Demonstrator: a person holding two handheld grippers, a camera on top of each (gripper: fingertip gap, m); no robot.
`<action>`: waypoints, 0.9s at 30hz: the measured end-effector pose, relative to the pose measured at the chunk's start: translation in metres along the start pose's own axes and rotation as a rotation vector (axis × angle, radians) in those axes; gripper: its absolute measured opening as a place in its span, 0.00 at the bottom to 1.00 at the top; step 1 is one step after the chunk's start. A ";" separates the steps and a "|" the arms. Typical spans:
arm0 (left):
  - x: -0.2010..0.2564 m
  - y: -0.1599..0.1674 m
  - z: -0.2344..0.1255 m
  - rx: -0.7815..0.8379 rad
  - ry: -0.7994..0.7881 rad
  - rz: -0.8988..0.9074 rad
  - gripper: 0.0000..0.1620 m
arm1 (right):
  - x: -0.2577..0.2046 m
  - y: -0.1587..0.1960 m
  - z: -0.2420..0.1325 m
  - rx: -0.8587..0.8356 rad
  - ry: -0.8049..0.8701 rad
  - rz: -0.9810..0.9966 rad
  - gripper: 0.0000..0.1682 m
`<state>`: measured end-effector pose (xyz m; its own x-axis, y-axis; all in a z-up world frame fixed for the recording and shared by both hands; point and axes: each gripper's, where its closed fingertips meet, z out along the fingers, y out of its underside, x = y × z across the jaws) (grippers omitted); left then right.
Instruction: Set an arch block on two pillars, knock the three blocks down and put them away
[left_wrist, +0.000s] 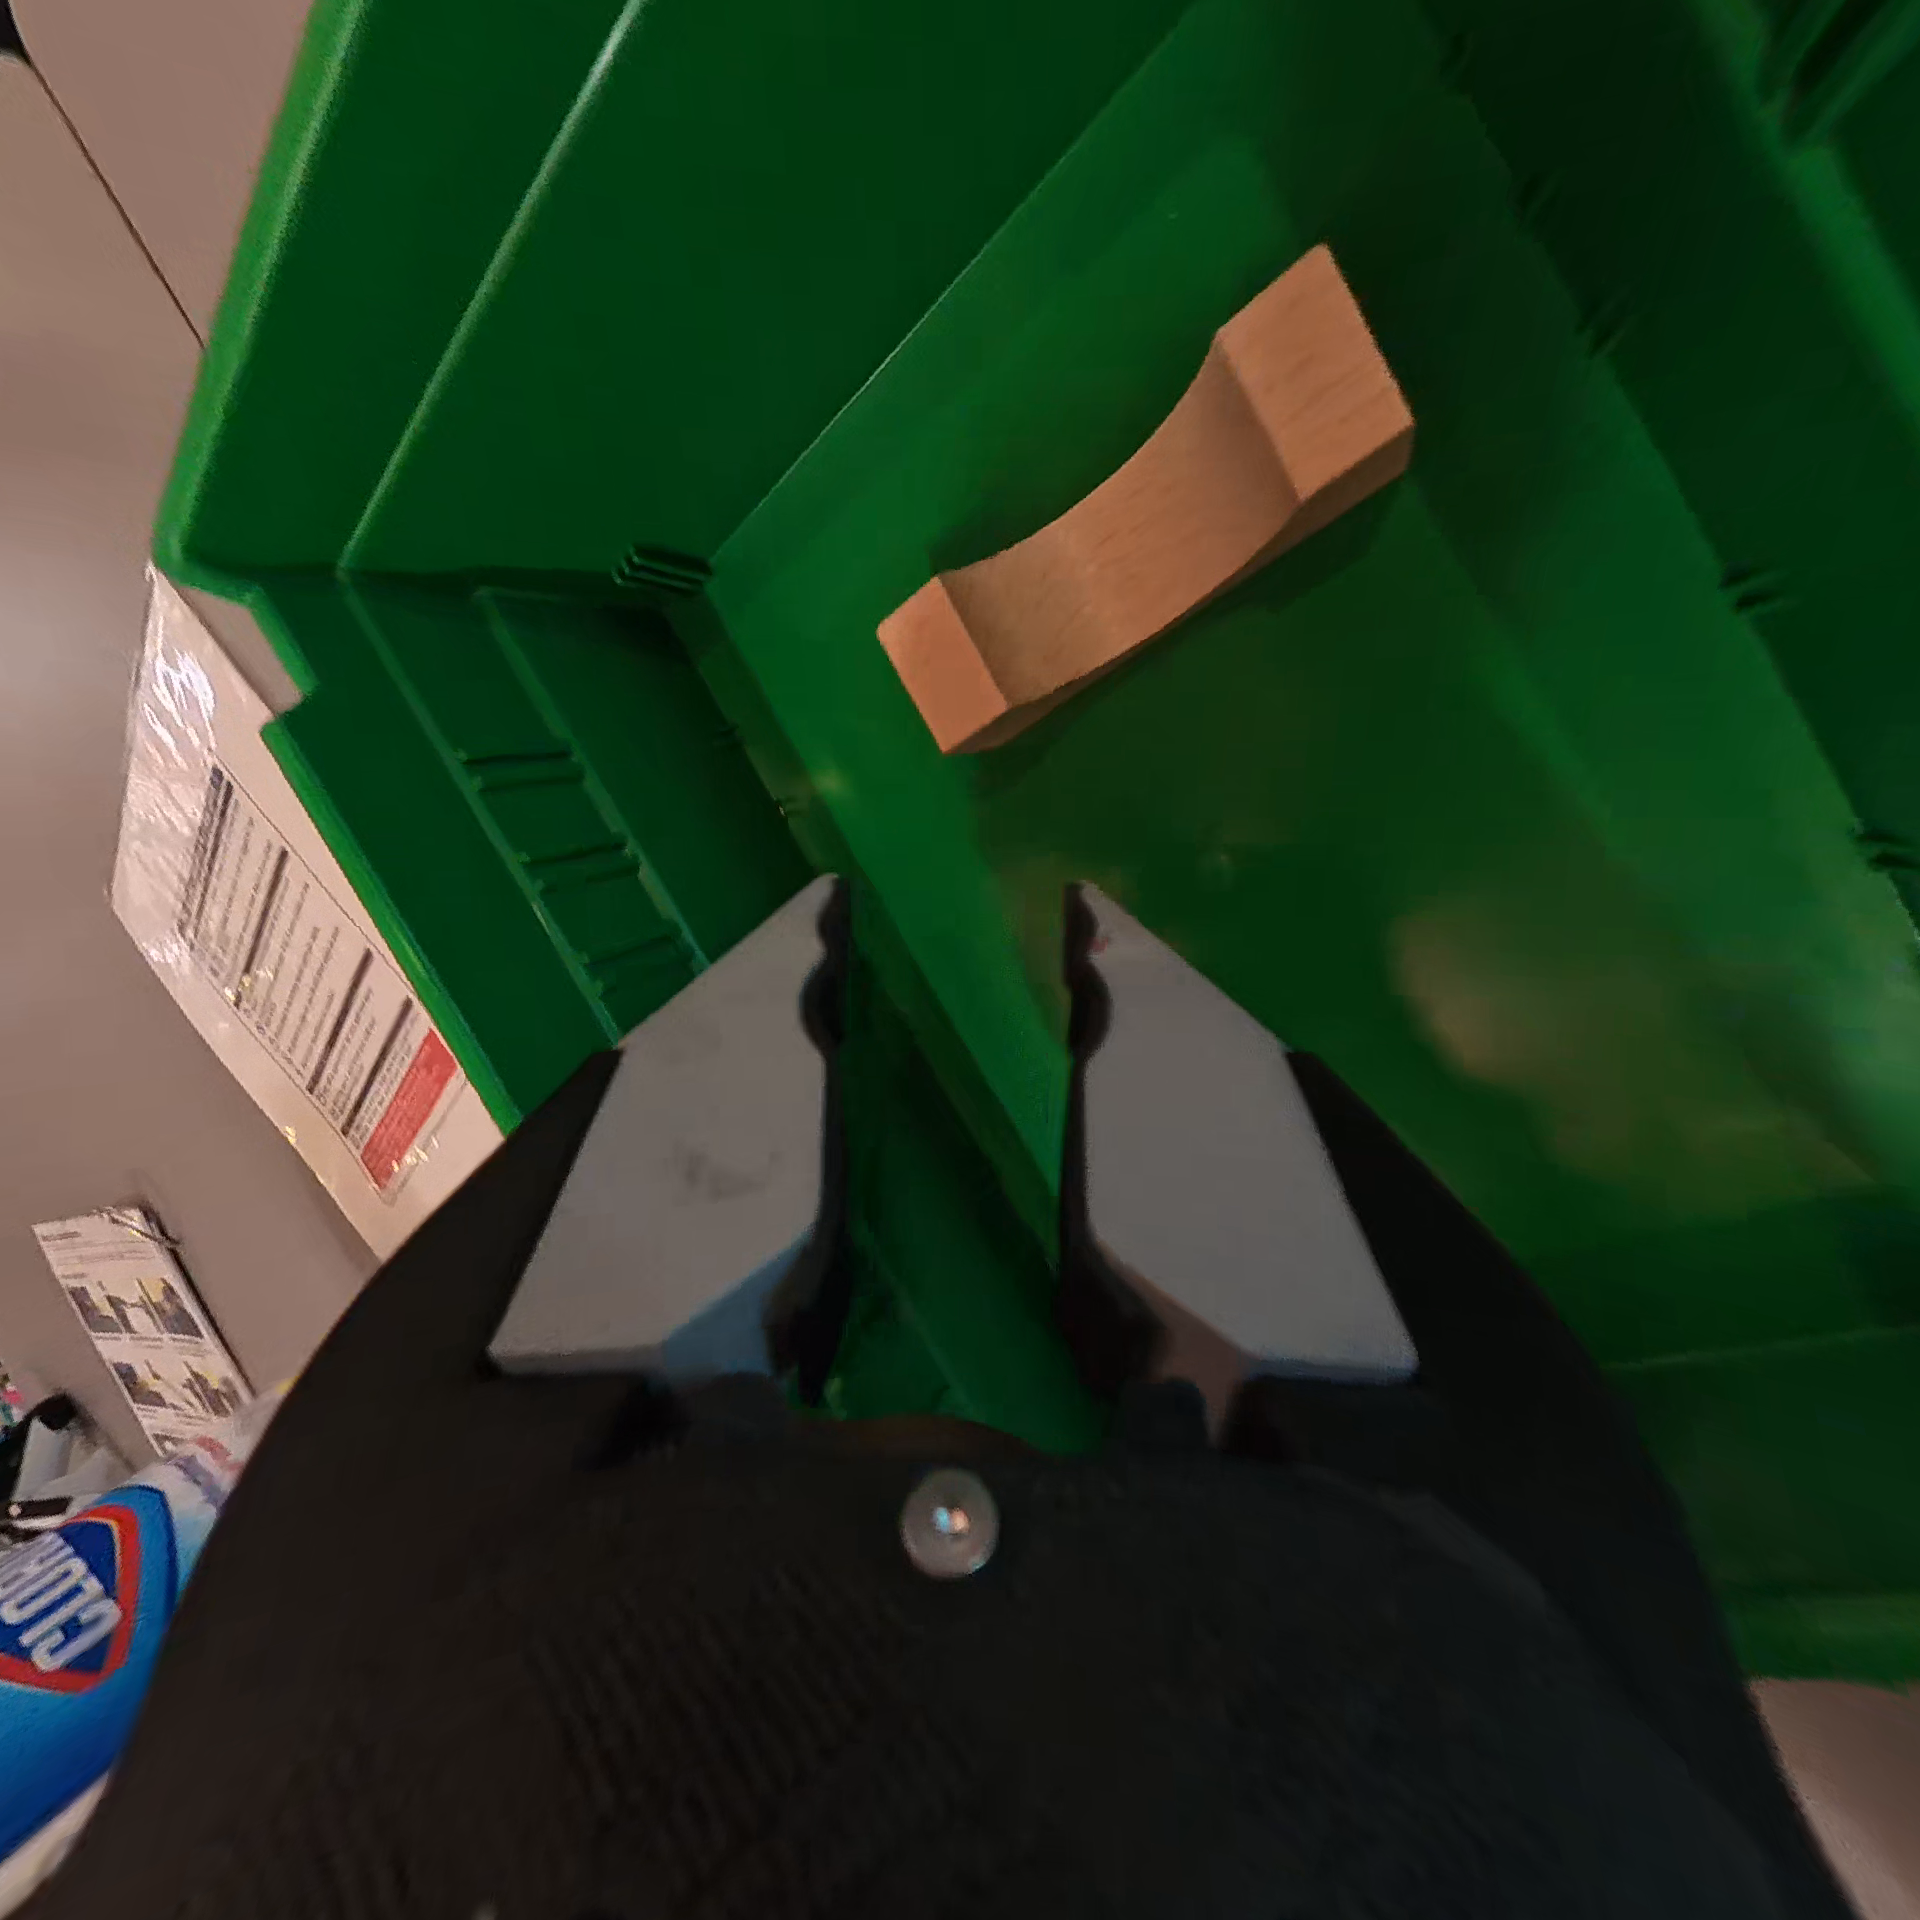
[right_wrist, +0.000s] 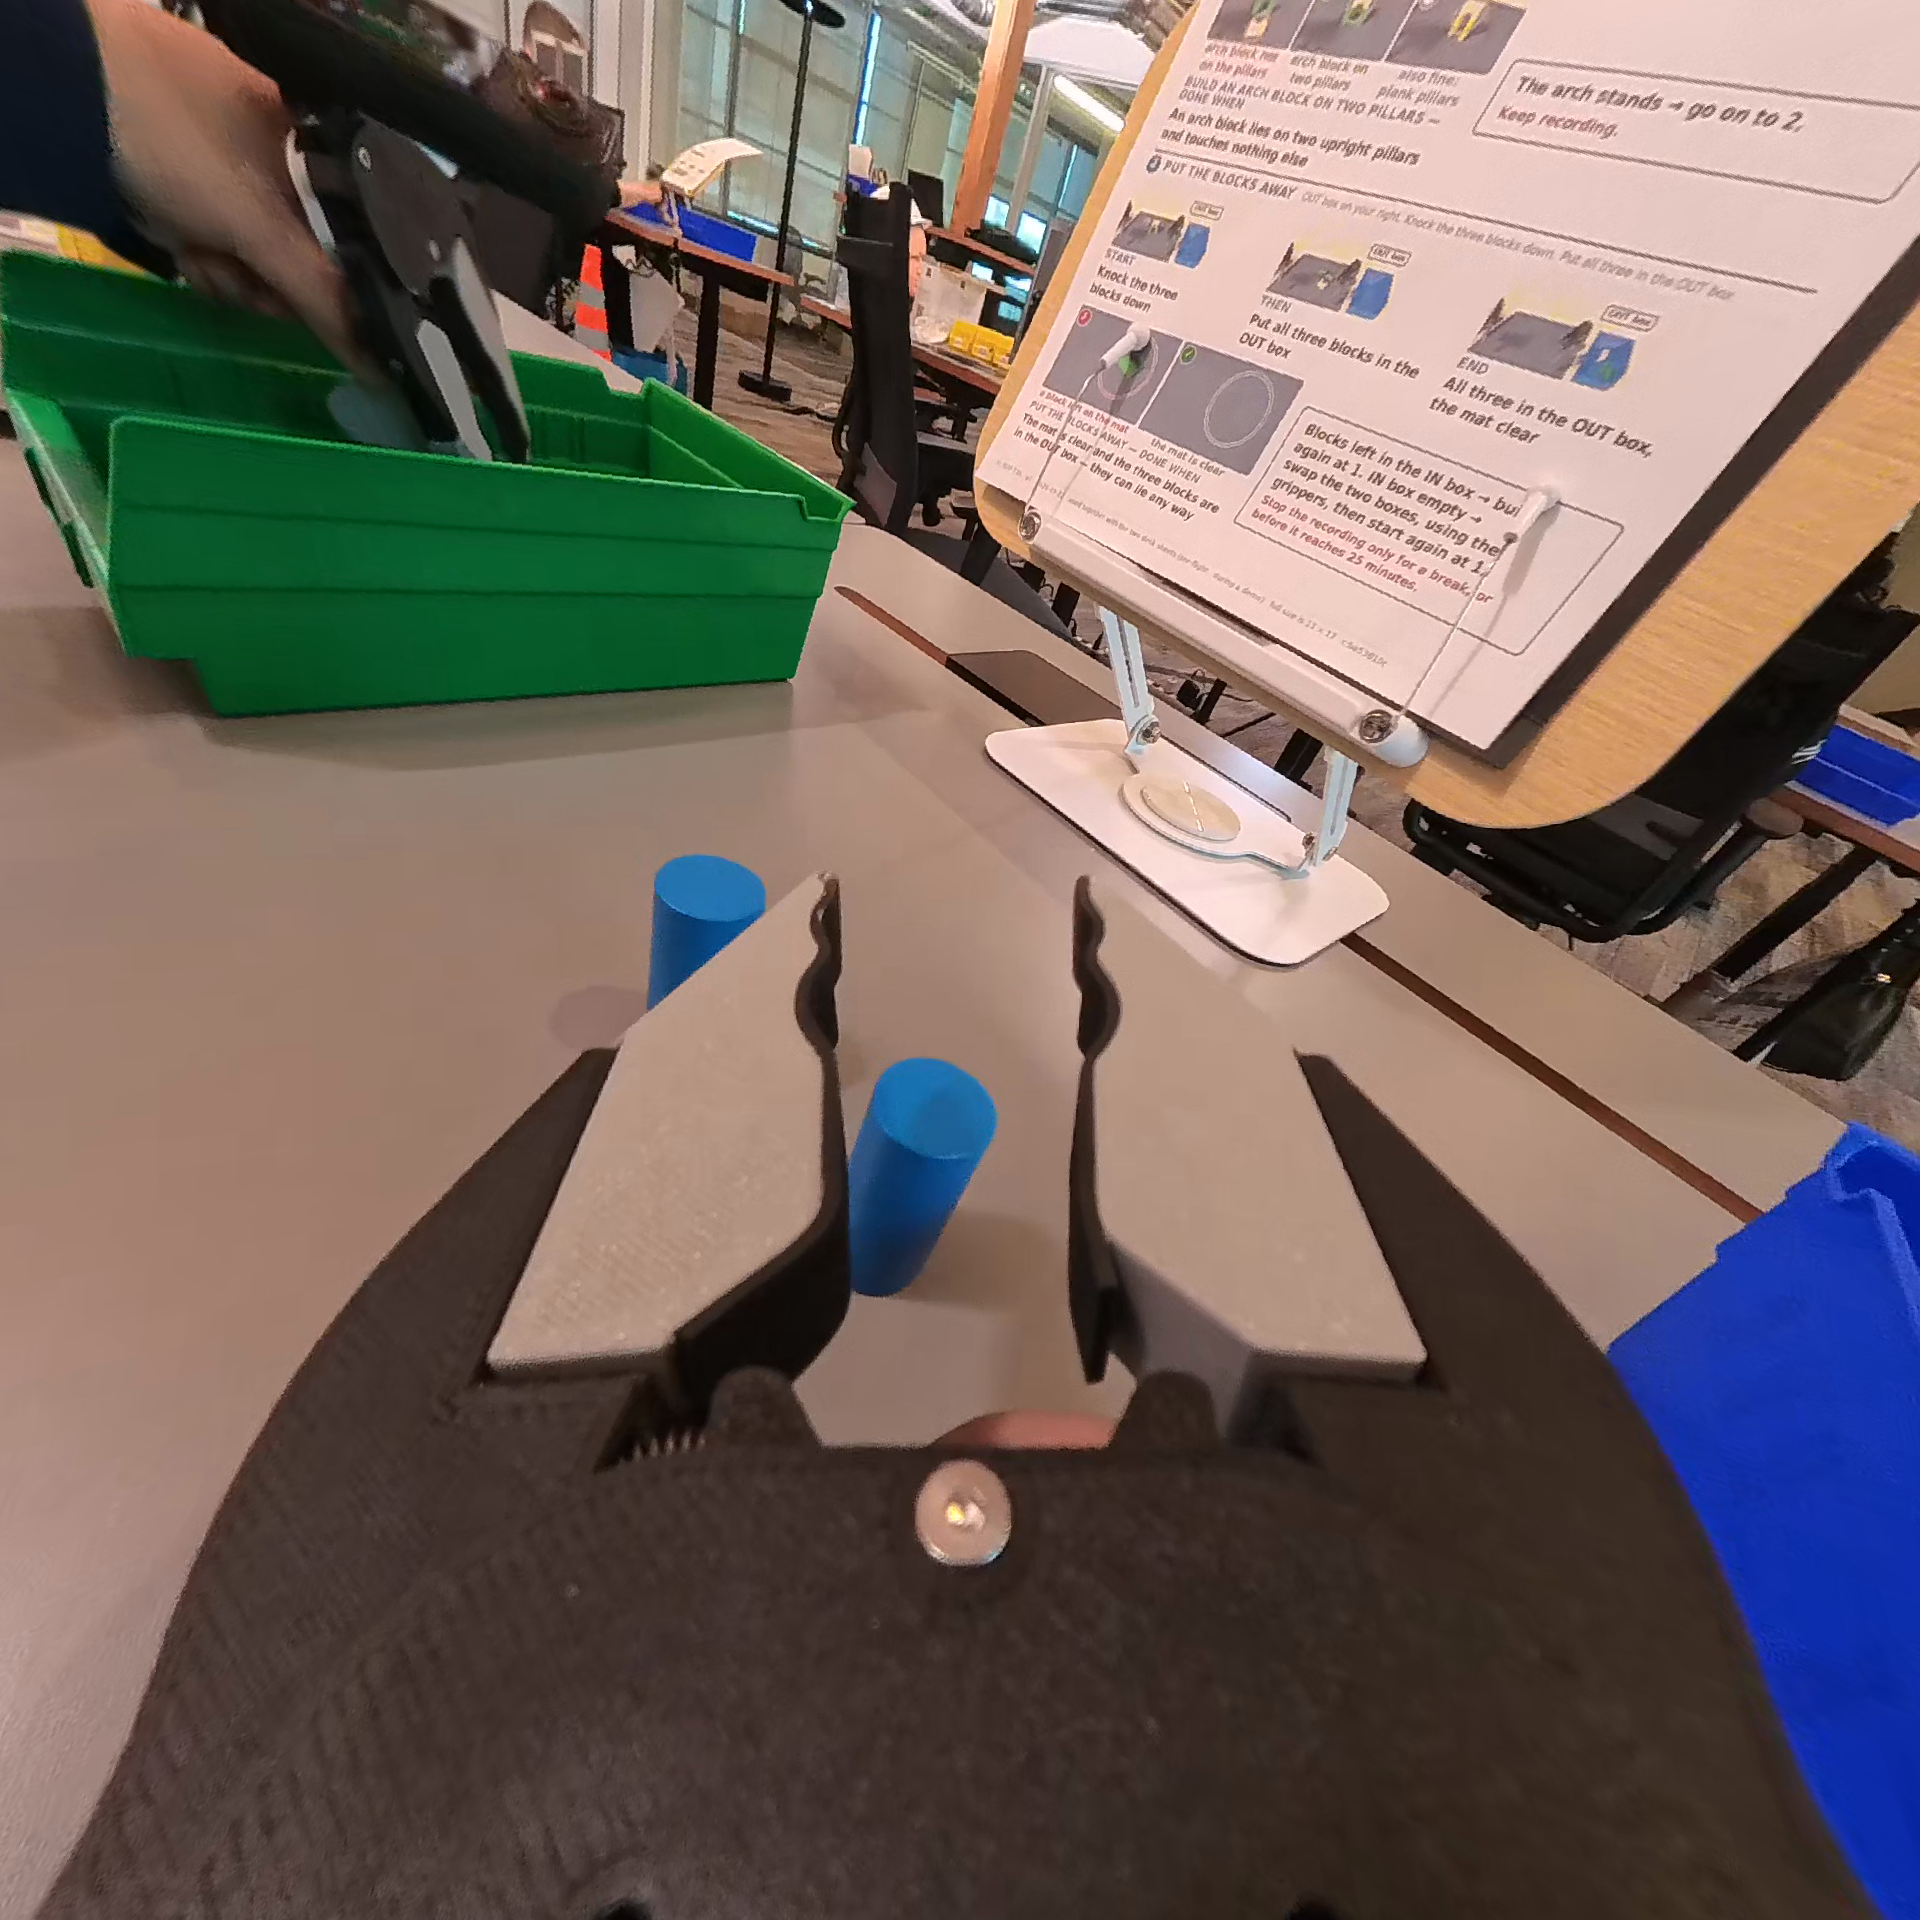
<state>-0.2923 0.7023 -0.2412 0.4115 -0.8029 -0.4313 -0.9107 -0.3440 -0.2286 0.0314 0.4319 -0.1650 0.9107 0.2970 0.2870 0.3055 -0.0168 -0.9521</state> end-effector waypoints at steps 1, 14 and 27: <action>0.001 -0.003 0.001 0.007 0.009 0.024 0.29 | -0.001 0.002 0.001 -0.007 -0.004 -0.004 0.25; 0.010 -0.054 0.032 0.050 -0.031 0.493 0.31 | -0.009 0.011 0.008 -0.022 -0.086 0.072 0.26; 0.029 -0.054 0.030 -0.062 0.156 0.665 0.30 | -0.018 0.008 0.007 0.005 -0.168 0.113 0.28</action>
<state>-0.2304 0.7121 -0.2678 -0.2416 -0.9123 -0.3306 -0.9703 0.2232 0.0932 0.0154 0.4329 -0.1789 0.8800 0.4483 0.1567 0.2021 -0.0549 -0.9778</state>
